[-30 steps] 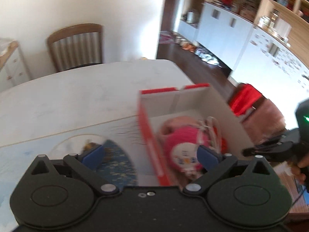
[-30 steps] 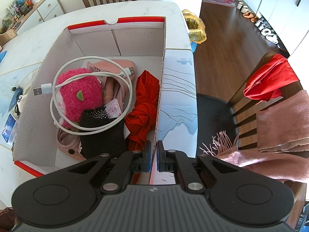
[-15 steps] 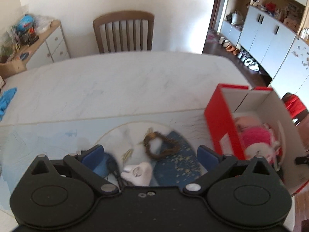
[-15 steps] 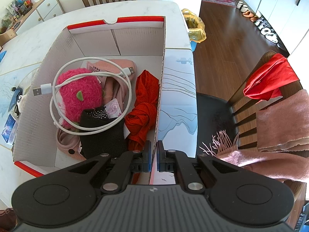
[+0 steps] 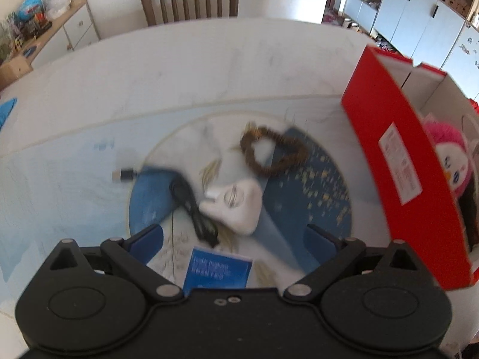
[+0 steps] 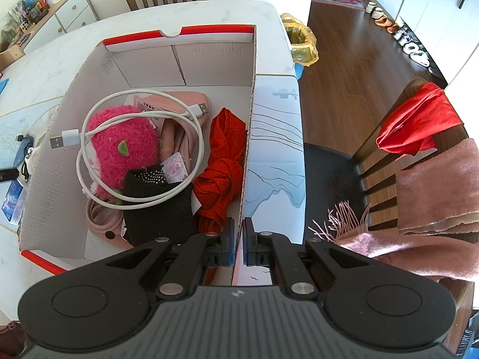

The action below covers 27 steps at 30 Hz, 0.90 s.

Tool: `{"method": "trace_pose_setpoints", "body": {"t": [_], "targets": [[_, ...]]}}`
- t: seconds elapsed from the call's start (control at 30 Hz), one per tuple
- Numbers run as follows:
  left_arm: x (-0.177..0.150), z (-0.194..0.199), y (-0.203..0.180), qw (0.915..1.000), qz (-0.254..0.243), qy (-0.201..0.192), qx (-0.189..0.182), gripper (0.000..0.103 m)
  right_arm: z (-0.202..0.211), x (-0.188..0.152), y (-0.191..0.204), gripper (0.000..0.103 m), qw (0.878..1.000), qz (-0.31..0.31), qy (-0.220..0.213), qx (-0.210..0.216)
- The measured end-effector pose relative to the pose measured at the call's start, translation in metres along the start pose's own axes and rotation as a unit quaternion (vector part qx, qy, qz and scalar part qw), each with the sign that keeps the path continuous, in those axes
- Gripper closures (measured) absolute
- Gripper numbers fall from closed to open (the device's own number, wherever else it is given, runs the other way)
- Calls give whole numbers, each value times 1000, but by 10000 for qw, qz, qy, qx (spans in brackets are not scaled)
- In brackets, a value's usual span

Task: Organize objects
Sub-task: 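Move the left tool back to the mat toward the blue toothbrush box, then grasp the blue toothbrush box with the left tool and lift it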

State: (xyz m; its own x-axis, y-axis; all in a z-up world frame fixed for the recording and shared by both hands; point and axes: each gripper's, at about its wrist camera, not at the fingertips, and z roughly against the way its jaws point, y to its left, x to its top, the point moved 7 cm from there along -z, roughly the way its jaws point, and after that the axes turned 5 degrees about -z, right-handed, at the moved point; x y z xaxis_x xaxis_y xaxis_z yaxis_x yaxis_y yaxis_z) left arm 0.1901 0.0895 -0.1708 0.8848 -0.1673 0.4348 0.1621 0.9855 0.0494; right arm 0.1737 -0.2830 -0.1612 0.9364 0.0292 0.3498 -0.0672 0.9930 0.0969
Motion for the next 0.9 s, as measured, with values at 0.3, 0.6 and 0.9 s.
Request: {"method": "trace_pose_setpoints", "body": {"t": [0.3, 0.6, 0.9], "targets": [[-37, -17, 4, 9992, 50, 385, -71, 13, 0, 0, 0, 99, 10000, 23, 4, -22], [-51, -21, 6, 9986, 158, 491, -67, 34, -1, 0, 1, 99, 10000, 51, 7, -42], [-49, -10, 5, 9989, 99, 429, 185, 54, -1, 0, 1, 99, 10000, 51, 7, -43]]}}
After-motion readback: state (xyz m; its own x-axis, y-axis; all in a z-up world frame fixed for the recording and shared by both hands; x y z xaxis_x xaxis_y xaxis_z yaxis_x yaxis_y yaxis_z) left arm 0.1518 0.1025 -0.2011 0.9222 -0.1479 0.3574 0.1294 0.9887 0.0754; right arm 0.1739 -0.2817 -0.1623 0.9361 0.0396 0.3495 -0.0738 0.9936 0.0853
